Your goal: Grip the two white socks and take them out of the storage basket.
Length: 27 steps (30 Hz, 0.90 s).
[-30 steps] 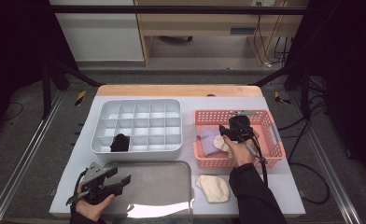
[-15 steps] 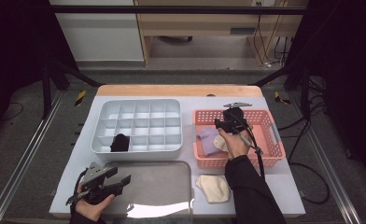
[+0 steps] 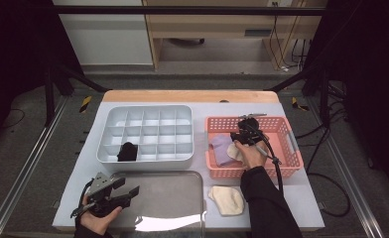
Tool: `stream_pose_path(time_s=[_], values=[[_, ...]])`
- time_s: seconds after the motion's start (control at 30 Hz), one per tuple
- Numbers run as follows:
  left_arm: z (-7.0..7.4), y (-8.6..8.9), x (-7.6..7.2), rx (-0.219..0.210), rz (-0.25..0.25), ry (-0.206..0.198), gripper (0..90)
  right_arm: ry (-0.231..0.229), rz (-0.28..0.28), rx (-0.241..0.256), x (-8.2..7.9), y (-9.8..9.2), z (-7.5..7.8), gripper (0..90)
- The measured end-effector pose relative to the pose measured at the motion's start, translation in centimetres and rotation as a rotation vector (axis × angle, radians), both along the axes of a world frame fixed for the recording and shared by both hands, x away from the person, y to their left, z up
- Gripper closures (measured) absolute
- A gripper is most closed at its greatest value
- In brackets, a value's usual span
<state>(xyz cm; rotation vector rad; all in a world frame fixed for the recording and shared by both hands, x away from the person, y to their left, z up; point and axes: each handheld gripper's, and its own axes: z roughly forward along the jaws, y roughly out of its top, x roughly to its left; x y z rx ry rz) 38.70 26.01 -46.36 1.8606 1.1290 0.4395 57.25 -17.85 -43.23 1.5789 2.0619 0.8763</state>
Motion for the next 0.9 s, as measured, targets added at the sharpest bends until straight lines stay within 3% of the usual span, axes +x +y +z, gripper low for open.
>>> stream_pose_path(time_s=[0.2, 0.5, 0.57, 0.73, 0.9], values=[[0.0, 0.01, -0.01, 0.0, 0.0, 0.0, 33.6, 0.051, -0.003, -0.007, 0.14, 0.07, -0.44, 63.0], [0.03, 0.07, -0.03, -0.001, -0.001, -0.003, 33.6, 0.096, -0.01, -0.025, 0.35, 0.26, -0.79, 74.6], [0.03, 0.07, -0.04, -0.001, -0.001, -0.004, 33.6, 0.098, -0.009, -0.025, 0.36, 0.28, -0.8, 75.8], [0.04, 0.08, -0.04, -0.001, -0.002, -0.004, 33.7, 0.113, 0.001, -0.013, 0.43, 0.34, -0.84, 89.4], [0.04, 0.08, -0.04, -0.002, -0.001, -0.004, 33.7, 0.104, -0.003, 0.004, 0.39, 0.18, -0.62, 90.0]])
